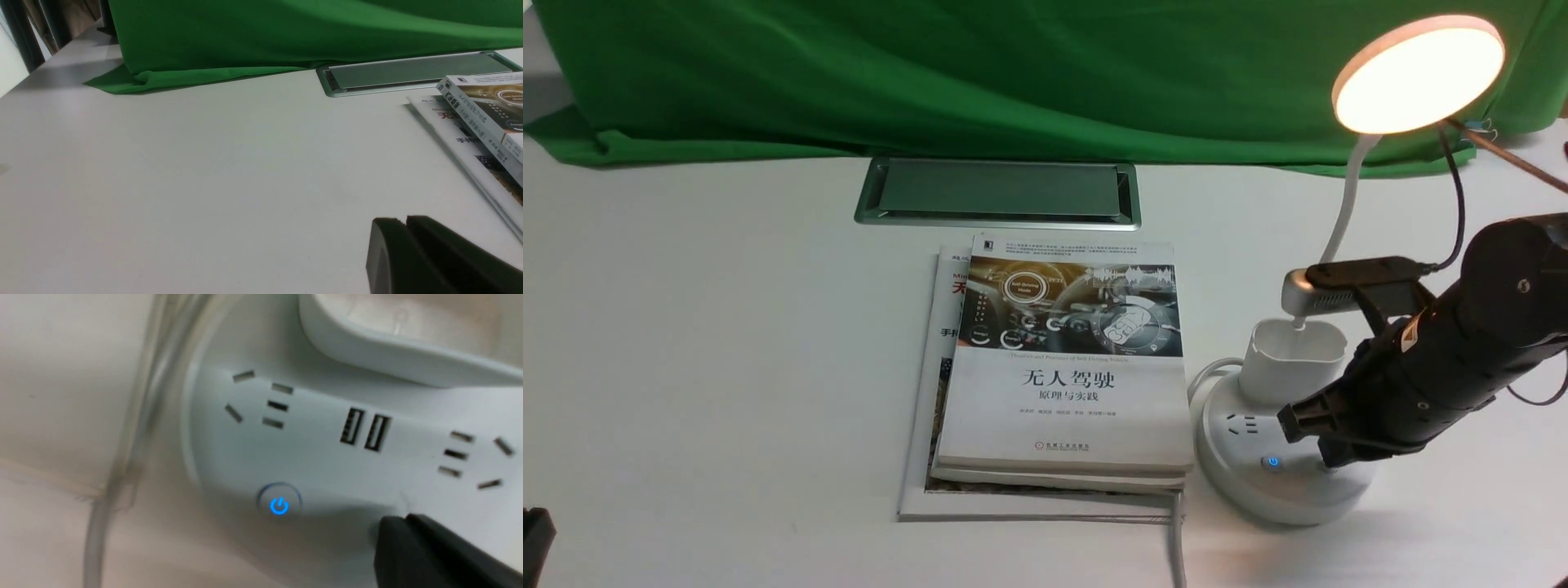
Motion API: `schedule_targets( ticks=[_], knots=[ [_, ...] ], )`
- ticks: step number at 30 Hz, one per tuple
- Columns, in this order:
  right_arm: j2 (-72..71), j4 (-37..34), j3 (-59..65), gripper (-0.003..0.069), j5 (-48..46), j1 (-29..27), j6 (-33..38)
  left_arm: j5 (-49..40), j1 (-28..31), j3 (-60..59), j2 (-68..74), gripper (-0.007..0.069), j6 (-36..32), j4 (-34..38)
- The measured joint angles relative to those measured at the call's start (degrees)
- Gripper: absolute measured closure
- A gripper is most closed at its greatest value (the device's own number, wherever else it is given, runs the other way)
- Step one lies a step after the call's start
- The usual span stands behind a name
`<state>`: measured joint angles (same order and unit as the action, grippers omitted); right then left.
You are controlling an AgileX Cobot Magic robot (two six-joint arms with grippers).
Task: Turn off the desk lamp on the white desktop by hand.
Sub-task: 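Press the power button on the lamp base to turn the lamp off with the right gripper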
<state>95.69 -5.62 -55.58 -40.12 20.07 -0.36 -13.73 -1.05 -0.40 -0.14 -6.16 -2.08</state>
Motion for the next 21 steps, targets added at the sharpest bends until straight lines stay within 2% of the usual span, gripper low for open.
schedule_targets(
  ticks=[12, 21],
  knots=[
    [1.07, 0.04, -0.47, 0.0620, -0.06, -0.06, 0.36, 0.00, 0.00, 0.00, 0.00, 0.0605, 0.00, 0.04],
    [-8.93, 0.73, 0.35, 0.0622, -1.30, -0.06, 0.05, 0.00, 0.00, 0.00, 0.00, 0.0605, 0.00, 0.04]
  ],
)
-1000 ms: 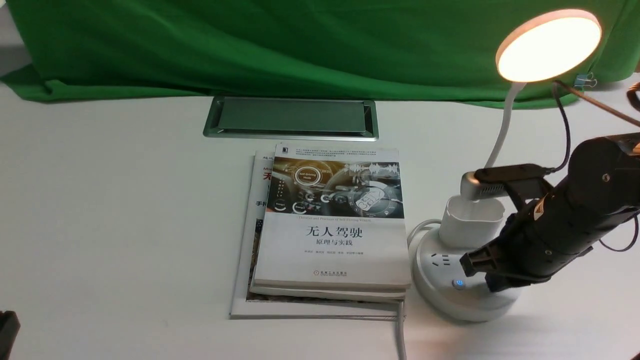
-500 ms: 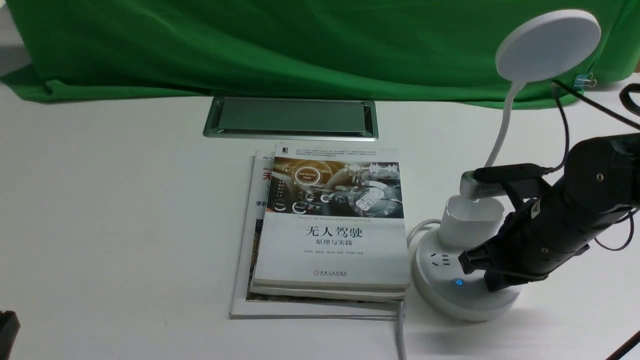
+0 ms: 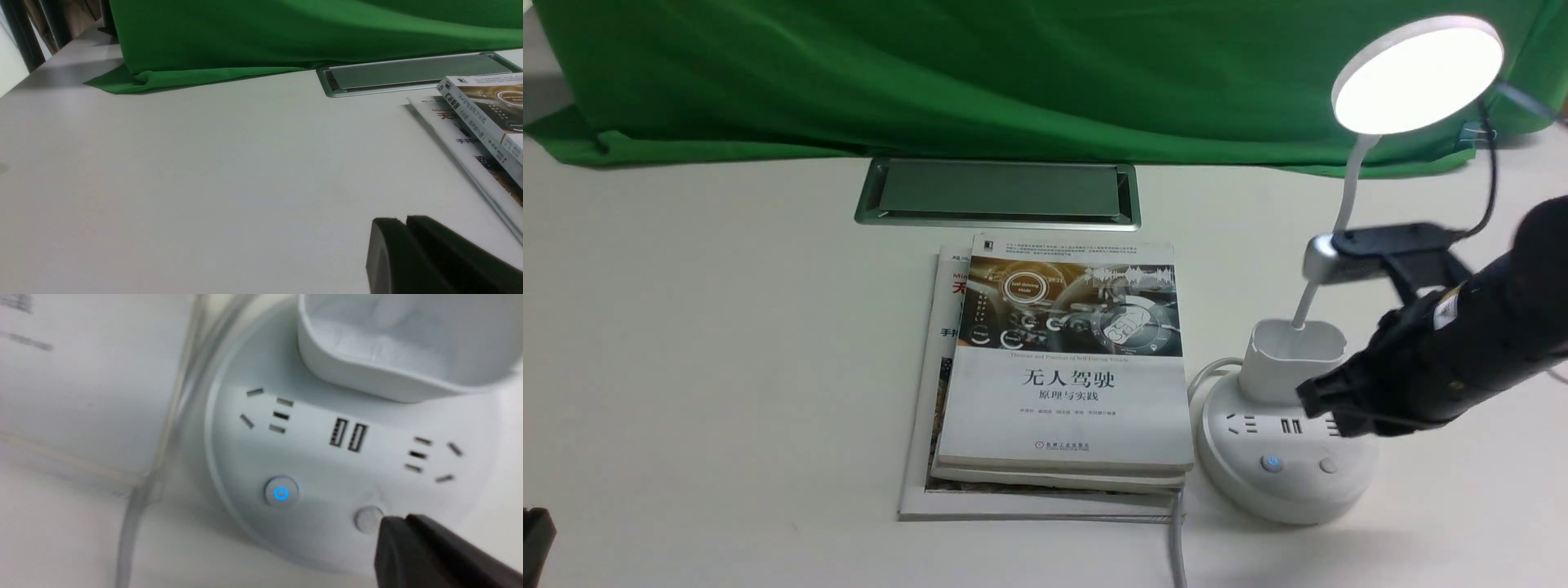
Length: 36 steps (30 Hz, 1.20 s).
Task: Turn off the desk lamp on the white desktop by hand.
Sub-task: 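Press the power button on the lamp base to turn the lamp off with the right gripper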
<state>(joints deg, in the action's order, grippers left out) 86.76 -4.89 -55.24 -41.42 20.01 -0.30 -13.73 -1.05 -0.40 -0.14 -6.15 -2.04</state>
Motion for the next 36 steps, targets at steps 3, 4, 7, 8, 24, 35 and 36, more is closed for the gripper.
schedule_targets(
  ticks=[3, 4, 7, 8, 24, 35, 36],
  knots=[
    [-3.06, 0.17, 1.02, 0.0622, -0.34, 0.00, -0.08, 0.00, 0.00, 0.00, 0.00, 0.0605, 0.00, 0.00],
    [-4.28, 0.25, 1.59, 0.0622, -0.34, 0.00, -0.08, 0.00, 0.00, 0.00, 0.00, 0.0605, 0.00, 0.00],
    [-6.40, 0.32, 2.02, 0.0622, -0.46, 0.00, -0.08, 0.00, 0.00, 0.00, 0.00, 0.0605, 0.00, 0.00],
    [-6.84, 0.32, 2.02, 0.0622, -0.46, 0.00, -0.08, 0.00, 0.00, 0.00, 0.00, 0.0605, 0.00, 0.00],
    [2.53, 0.06, 2.02, 0.0622, 1.85, 0.80, -0.01, 0.00, 0.00, 0.00, 0.00, 0.0605, 0.00, 0.07],
    [9.58, 0.06, 1.42, 0.0622, 4.53, 0.80, 0.30, 0.00, 0.00, 0.00, 0.00, 0.0605, 0.00, 0.07],
    [9.87, 0.06, 1.33, 0.0622, 4.47, 0.80, 0.30, 0.00, 0.00, 0.00, 0.00, 0.0605, 0.00, 0.07]
  ],
)
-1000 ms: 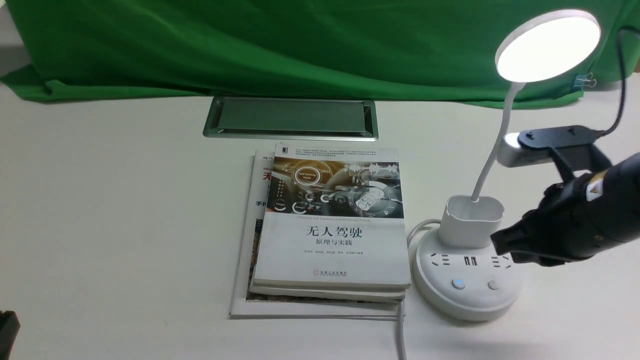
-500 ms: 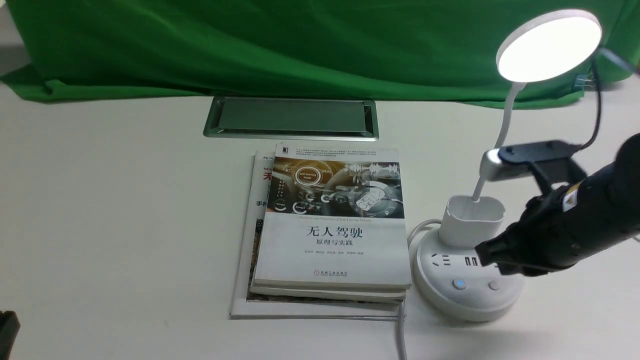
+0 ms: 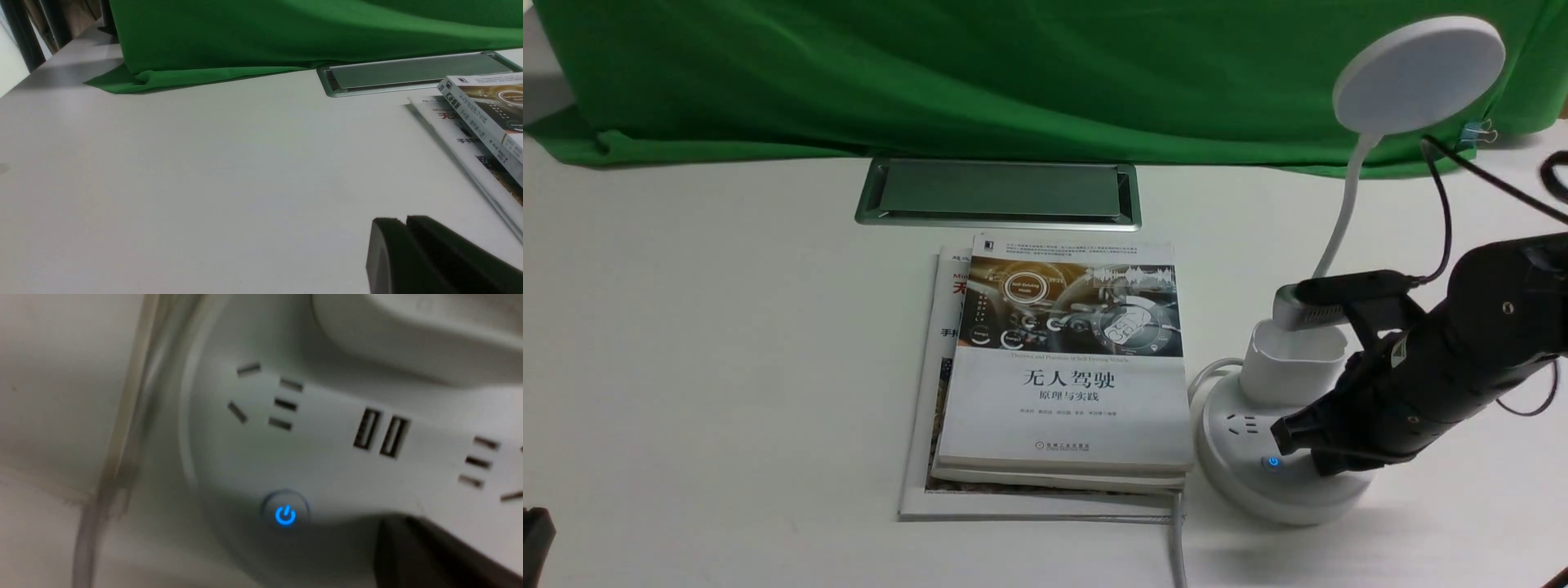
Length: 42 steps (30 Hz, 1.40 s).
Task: Turn off the desk lamp on the white desktop by hand.
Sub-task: 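Press the power button on the lamp base to turn the lamp off with the right gripper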
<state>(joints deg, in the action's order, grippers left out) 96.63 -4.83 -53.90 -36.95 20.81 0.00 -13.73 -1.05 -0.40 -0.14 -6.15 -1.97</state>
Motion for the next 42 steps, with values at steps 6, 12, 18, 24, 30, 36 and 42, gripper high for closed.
schedule_targets(
  ticks=[6, 12, 18, 24, 30, 36, 42],
  knots=[
    [-0.52, 0.00, -0.05, 0.0622, 0.00, 0.00, 0.00, 0.00, 0.00, 0.00, 0.00, 0.0605, 0.00, 0.00],
    [-5.70, -0.01, 0.70, 0.0622, 0.07, 0.00, 0.00, 0.00, 0.00, 0.00, 0.00, 0.0605, 0.00, 0.00],
    [-11.90, -0.01, 0.70, 0.0622, -0.49, 0.00, -0.31, 0.00, 0.00, 0.00, 0.00, 0.0605, 0.01, 0.00],
    [-9.85, -0.01, 0.70, 0.0622, 0.05, 0.00, -0.37, 0.00, 0.00, 0.00, 0.00, 0.0605, 0.01, 0.00],
    [-2.58, -0.01, 0.70, 0.0622, 1.02, -0.62, 0.00, 0.00, 0.00, 0.00, 0.00, 0.0605, 0.01, 0.00],
    [0.07, -0.10, 0.01, 0.0622, 3.20, -1.41, 0.68, 0.00, 0.00, 0.00, 0.00, 0.0605, 0.01, 0.00],
    [-1.48, -0.21, 0.53, 0.0622, 3.80, -1.41, 0.80, 0.00, 0.00, 0.00, 0.00, 0.0605, 0.01, 0.00]
  ],
)
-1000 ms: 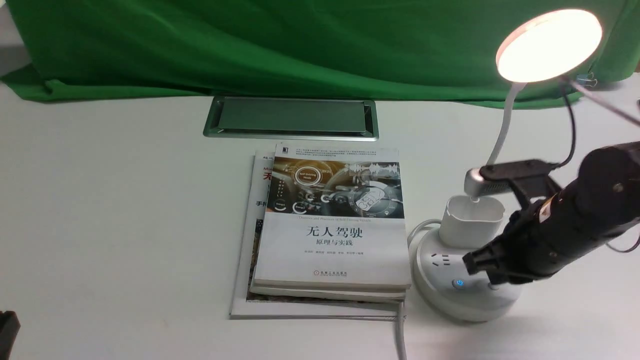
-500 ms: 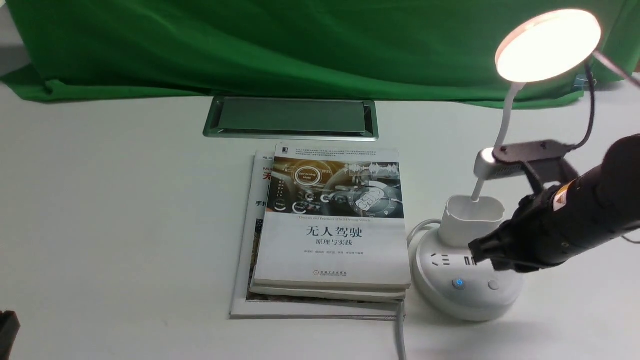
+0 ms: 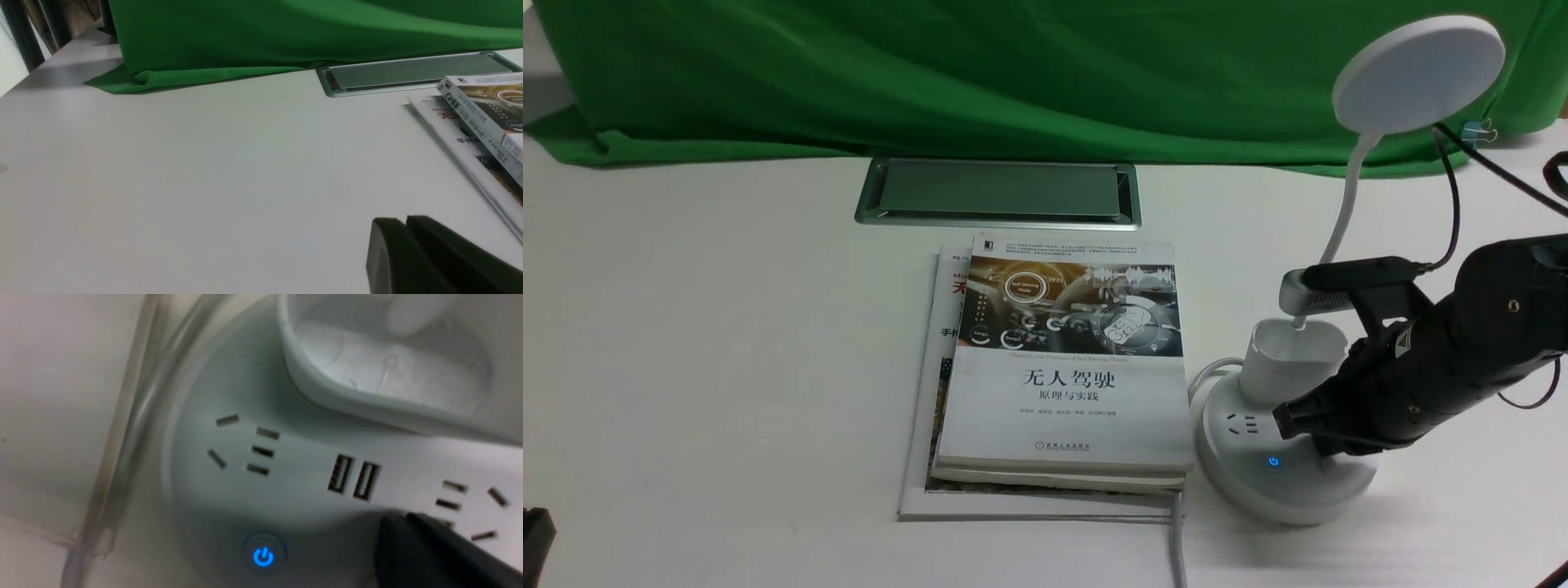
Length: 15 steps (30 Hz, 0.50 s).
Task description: Turn off the desk lamp on the white desktop by hand.
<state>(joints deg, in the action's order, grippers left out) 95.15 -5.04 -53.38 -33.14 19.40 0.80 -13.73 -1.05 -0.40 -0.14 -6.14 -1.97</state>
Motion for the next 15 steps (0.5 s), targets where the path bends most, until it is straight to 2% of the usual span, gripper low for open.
schedule_targets(
  ticks=[9, 15],
  knots=[
    [-12.27, 0.05, 0.16, 0.0622, -6.94, 0.00, 0.00, 0.00, 0.00, 0.00, 0.00, 0.0605, 0.00, 0.00],
    [-26.30, 0.05, 3.79, 0.0622, -11.71, 0.00, 0.00, 0.00, 0.00, 0.00, 0.00, 0.0605, 0.00, 0.00]
  ],
)
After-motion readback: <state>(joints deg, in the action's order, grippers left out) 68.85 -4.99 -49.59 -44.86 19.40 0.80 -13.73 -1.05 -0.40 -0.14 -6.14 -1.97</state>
